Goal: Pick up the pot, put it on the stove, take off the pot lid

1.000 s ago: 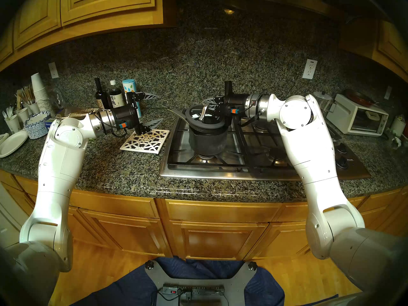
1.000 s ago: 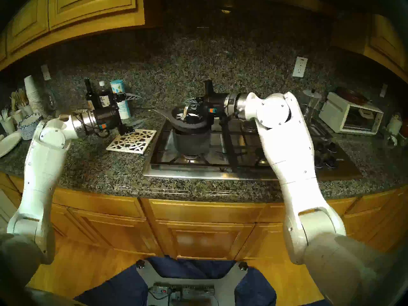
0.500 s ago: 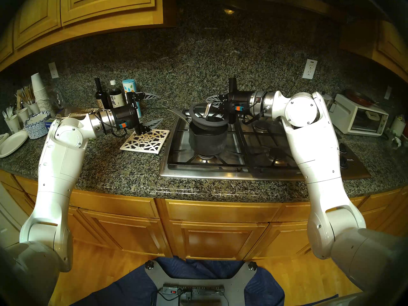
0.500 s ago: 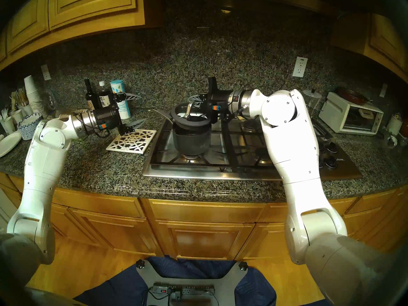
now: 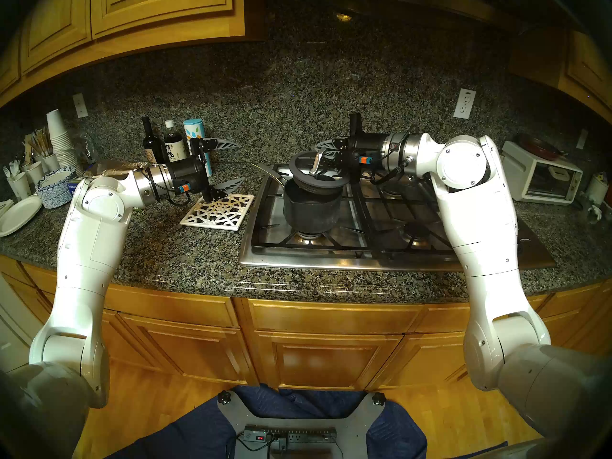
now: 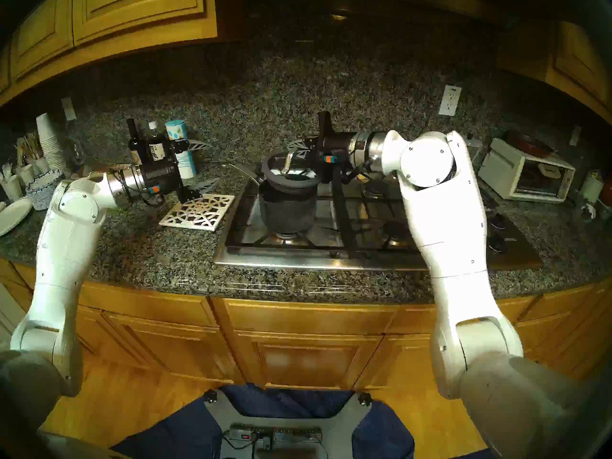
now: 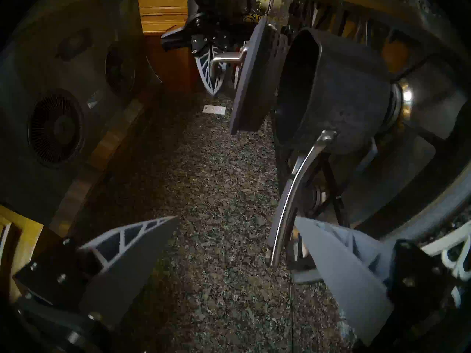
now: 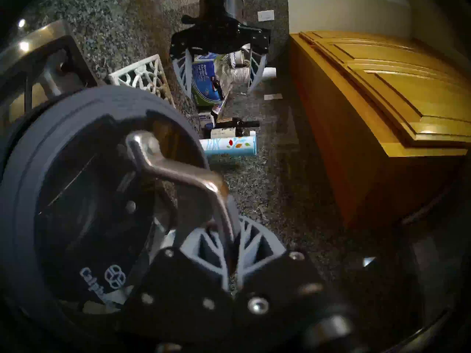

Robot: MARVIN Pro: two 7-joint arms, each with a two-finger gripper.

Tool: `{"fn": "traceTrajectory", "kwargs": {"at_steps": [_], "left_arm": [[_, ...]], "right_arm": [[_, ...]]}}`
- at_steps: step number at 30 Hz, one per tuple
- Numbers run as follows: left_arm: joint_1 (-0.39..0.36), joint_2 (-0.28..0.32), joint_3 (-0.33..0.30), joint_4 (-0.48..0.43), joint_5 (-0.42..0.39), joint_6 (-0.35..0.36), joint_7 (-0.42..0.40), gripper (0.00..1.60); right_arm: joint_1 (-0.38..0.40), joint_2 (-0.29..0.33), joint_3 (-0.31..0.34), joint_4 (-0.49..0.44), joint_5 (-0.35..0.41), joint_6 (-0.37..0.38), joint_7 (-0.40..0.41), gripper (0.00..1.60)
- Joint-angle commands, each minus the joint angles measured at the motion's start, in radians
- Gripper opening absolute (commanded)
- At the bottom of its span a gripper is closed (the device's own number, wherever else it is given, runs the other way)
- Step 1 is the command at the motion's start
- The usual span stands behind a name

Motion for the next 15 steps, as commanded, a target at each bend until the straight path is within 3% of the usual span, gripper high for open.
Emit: {"fn": "traceTrajectory", "kwargs": {"at_steps": [1, 15], "left_arm": [[-0.035, -0.002, -0.012, -0.020, -0.017, -0.002, 0.013, 1.60], [-0.035, -0.002, -0.012, -0.020, -0.017, -0.002, 0.013, 1.60]], "right_arm": [[0.019, 0.018, 0.048, -0.081, 0.028, 0.017, 0.001, 0.00], [-0.058, 0.072, 0.128, -0.192, 0.063, 0.064, 0.070, 0.00]]}}
